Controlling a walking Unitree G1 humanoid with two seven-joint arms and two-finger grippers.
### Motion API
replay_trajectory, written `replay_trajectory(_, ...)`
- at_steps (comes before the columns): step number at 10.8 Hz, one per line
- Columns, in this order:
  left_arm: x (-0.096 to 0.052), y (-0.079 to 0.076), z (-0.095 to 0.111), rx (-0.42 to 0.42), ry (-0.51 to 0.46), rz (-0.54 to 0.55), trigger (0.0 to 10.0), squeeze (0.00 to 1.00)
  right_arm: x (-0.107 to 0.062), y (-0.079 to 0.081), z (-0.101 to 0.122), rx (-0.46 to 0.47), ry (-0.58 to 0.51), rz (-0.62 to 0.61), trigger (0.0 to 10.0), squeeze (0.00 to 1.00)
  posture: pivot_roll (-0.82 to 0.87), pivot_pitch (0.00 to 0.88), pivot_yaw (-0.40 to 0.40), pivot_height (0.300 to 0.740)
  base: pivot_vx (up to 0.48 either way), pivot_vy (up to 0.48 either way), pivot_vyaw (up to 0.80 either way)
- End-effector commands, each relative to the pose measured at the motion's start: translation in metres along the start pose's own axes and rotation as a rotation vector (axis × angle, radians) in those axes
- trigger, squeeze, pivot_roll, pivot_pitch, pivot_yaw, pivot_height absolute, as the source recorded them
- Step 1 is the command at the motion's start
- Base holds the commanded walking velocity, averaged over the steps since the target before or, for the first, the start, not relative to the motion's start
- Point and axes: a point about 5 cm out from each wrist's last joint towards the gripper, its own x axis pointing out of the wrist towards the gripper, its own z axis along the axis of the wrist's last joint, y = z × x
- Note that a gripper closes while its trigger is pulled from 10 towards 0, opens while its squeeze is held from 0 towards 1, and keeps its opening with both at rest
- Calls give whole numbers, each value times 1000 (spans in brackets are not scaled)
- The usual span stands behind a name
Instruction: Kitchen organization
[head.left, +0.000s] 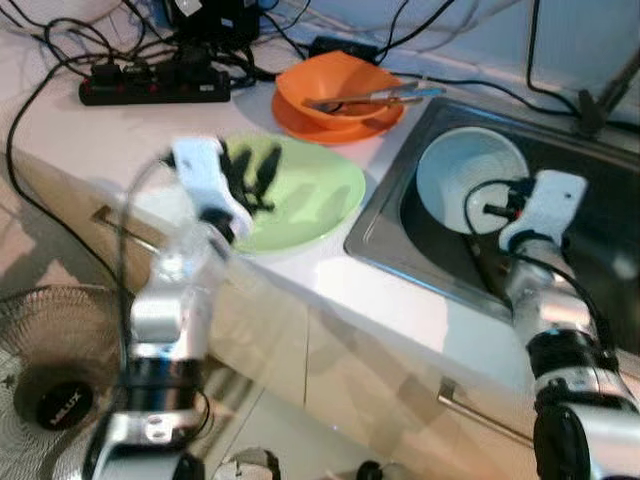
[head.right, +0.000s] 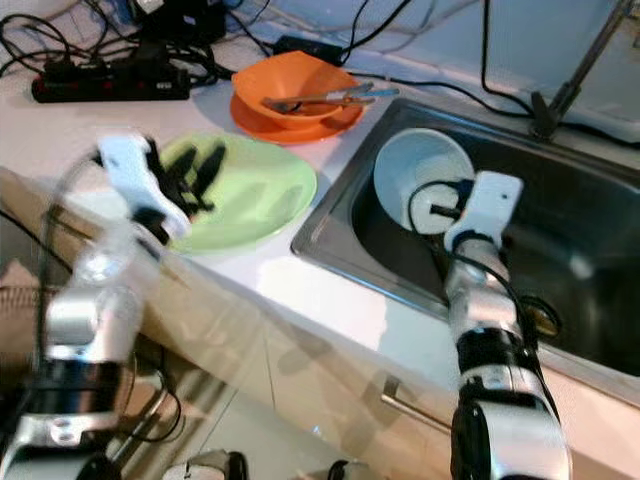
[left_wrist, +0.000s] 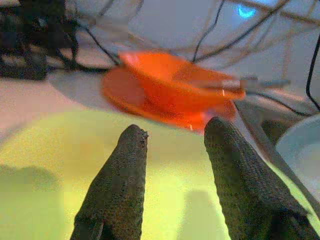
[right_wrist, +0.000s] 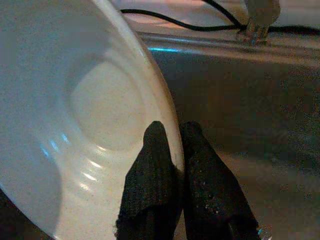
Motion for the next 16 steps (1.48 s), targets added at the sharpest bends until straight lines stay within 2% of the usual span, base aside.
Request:
replay_trajectory(1,0,-3,-4,7,21,-11,10000,0,0,-2,-3,-59,-4,-9,10000,0,124,103,-22,740,0,0,0)
replay_trajectory(3,0,-4,-7,1,32,-18,10000,0,1,3,-6,-107,12,10,10000,0,123,104,-22,740,0,0,0)
replay_trajectory(4,1,-6,-7,-2,33,-21,10000,0,0,8,-10,-113,25,31,10000,290,123,103,-21,740,0,0,0)
replay_trajectory(5,1,-7,-8,-5,34,-27,10000,0,0,12,-12,-118,29,48,10000,957,124,103,-20,740,0,0,0)
replay_trajectory(6,2,-9,-9,-8,36,-32,10000,0,-1,14,-14,-121,35,55,10000,1000,124,102,-20,740,0,0,0)
replay_trajectory(10,1,-12,-10,-11,35,-42,10000,0,0,11,-14,-133,33,54,10000,1000,118,95,-24,740,0,0,0)
replay_trajectory(11,1,-15,-11,-14,35,-45,10000,0,0,10,-13,-138,26,51,10000,0,115,93,-26,740,0,0,0)
replay_trajectory(16,9,-31,-15,-34,17,-64,10000,0,4,-4,-1,-132,-24,43,10000,0,95,87,-55,740,0,0,0)
